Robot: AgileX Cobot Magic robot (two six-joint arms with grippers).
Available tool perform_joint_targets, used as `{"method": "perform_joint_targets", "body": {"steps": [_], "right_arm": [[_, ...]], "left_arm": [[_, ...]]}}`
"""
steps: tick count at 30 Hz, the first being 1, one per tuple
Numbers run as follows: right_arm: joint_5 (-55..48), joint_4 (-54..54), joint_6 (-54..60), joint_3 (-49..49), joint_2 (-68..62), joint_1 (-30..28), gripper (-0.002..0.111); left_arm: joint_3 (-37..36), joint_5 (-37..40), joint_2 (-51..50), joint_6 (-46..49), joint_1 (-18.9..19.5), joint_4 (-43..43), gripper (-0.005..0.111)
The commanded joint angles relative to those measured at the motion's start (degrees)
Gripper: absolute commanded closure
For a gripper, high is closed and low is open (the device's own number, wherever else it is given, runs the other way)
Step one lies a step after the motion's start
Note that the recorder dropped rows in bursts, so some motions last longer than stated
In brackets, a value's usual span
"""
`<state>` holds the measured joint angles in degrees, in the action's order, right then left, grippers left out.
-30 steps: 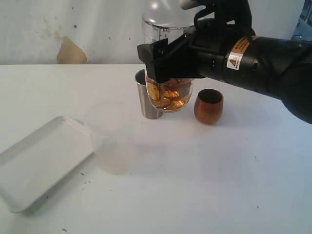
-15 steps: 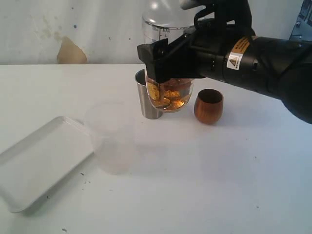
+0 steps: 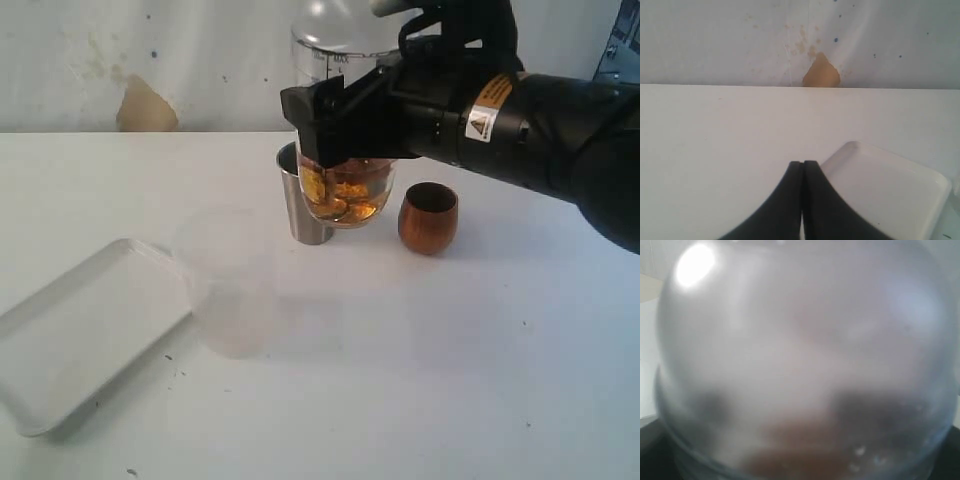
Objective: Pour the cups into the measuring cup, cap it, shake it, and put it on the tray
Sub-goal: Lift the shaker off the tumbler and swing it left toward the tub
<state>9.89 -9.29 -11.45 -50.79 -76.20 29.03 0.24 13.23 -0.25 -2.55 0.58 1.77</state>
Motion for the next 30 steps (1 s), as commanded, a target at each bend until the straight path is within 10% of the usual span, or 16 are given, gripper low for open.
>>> {"method": "perform_joint_targets", "body": {"steps": [1,12,30], "right_arm": [[6.41,-0.26,-0.4,-0.6,-0.76,-0.12,0.108],[-3.13,-1.69,27.16,-9.05,-10.66,-0.12,0.108],[-3.38,-1.69,39.99,-10.5,-17.06,-4.58,0.108]], "left_arm": [[-0.24,-0.21,0.25,-0.03,0.08,-0.67,0.107],[-0.24,-0.21,0.25,-0.03,0.08,-0.67,0.107],[-0.24,-0.1,0.25,-0.03,0.08,-0.67,0.107]]}}
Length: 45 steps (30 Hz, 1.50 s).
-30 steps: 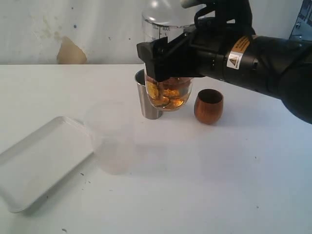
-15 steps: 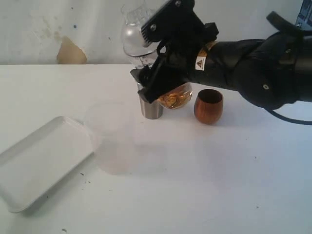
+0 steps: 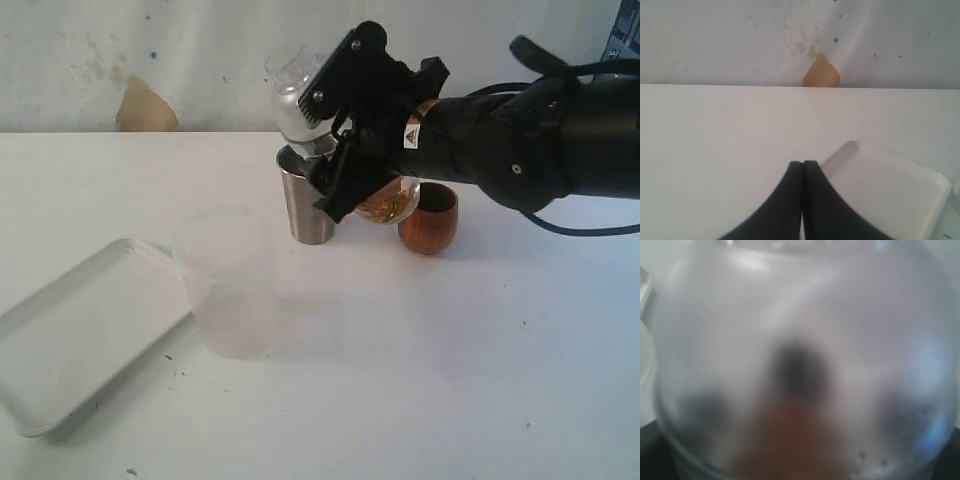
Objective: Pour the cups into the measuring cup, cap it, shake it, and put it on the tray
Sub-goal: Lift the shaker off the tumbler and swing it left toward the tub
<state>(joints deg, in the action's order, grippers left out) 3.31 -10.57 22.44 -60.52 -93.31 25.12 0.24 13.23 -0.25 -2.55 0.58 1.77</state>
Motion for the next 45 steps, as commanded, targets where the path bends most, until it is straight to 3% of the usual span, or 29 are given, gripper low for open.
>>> {"method": "perform_joint_targets", "body": {"steps": [1,24,40,45], "right_arm": [[3.21,-0.4,7.66,-0.77,-0.05,-0.66,0.108],[3.21,-0.4,23.82,-0.9,-2.16,-0.66,0.108],[-4.61,-0.04,27.08,-5.51,-2.21,-0.66,0.108],[-4.0,-0.23,33.96,-5.68,-2.21,-0.55,0.108]], "left_arm": [[-0.24,-0.1,0.25,-0.03,0.08,-0.67,0.107],[-0.24,0.11,0.25,-0.03,0.08,-0.67,0.107],[-0.24,0.11,0.25,-0.03,0.08,-0.67,0.107],[-0.24,0.11,0.25,-0.03,0.08,-0.67,0.107]]}}
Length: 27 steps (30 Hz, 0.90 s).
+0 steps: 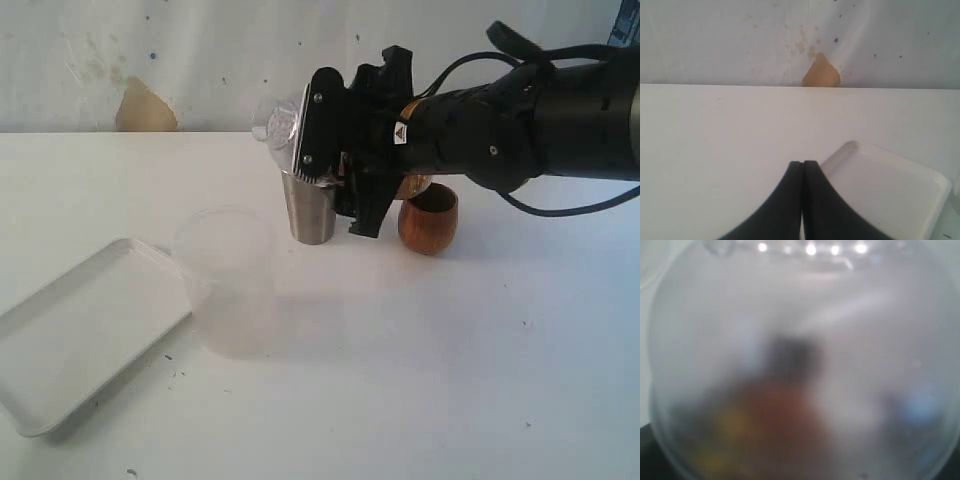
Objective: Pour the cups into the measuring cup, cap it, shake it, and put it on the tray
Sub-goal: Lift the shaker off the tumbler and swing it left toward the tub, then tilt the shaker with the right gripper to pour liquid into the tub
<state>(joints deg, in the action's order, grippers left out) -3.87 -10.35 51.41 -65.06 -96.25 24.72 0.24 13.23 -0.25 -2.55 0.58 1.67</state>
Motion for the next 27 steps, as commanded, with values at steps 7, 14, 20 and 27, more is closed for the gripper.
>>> {"method": "perform_joint_targets", "body": {"steps": [7,14,20,27], "right_arm": [[5.55,-0.98,8.39,-1.27,0.73,-0.16,0.108],[3.19,0.37,6.44,-5.36,-1.82,-0.16,0.108],[2.08,-2.66,6.52,-9.72,-5.61,-0.16,0.108],[6.99,-2.76,23.28,-9.72,-7.27,-0.16,0.108]], "left_arm": [[-0.24,0.11,0.25,-0.03,0.08,-0.57,0.107],[-0.24,0.11,0.25,-0.03,0.08,-0.57,0.107],[-0.24,0.11,0.25,-0.03,0.08,-0.57,0.107],[-0.24,0.11,0.25,-0.03,0.08,-0.57,0.107]]}}
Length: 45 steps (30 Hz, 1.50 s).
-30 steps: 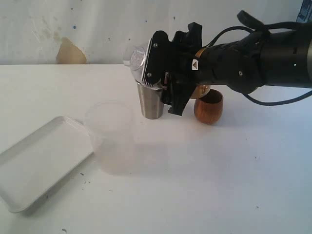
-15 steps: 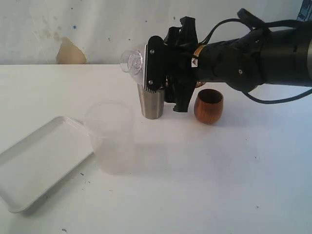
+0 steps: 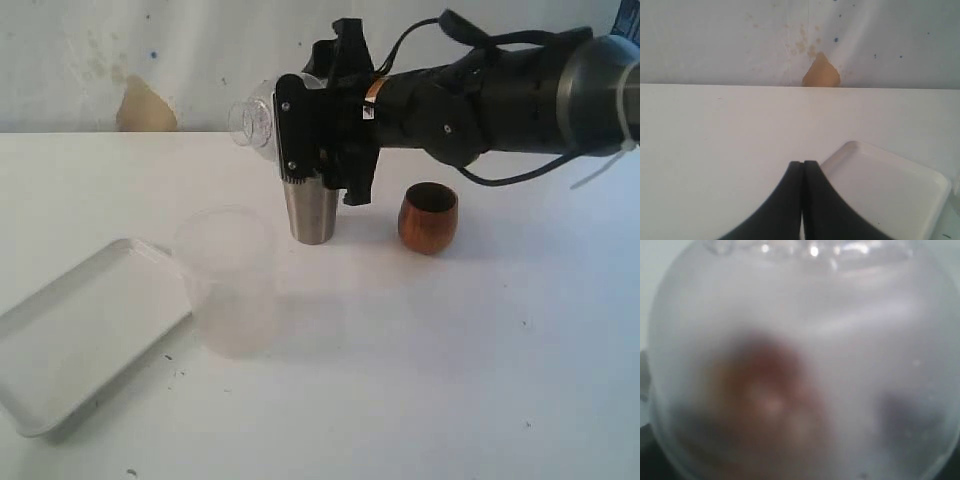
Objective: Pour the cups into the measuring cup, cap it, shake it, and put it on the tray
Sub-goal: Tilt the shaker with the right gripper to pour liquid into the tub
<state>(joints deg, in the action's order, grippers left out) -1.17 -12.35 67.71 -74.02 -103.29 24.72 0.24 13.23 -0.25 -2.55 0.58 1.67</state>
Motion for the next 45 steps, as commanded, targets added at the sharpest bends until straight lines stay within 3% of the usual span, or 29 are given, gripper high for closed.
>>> {"method": "perform_joint_targets", "body": {"steps": [1,22,45], "right_arm": [[4.44,-0.75,7.08,-0.76,-0.73,-0.16,0.108],[12.38,-1.82,14.78,-0.76,-1.48,0.09,0.108],[14.12,-1.82,23.55,-0.76,-1.48,1.54,0.108]], "left_arm": [[-0.24,0.11,0.25,-0.03,0.08,-0.57,0.107],[-0.24,0.11,0.25,-0.03,0.08,-0.57,0.107],[-0.24,0.11,0.25,-0.03,0.08,-0.57,0.107]]}}
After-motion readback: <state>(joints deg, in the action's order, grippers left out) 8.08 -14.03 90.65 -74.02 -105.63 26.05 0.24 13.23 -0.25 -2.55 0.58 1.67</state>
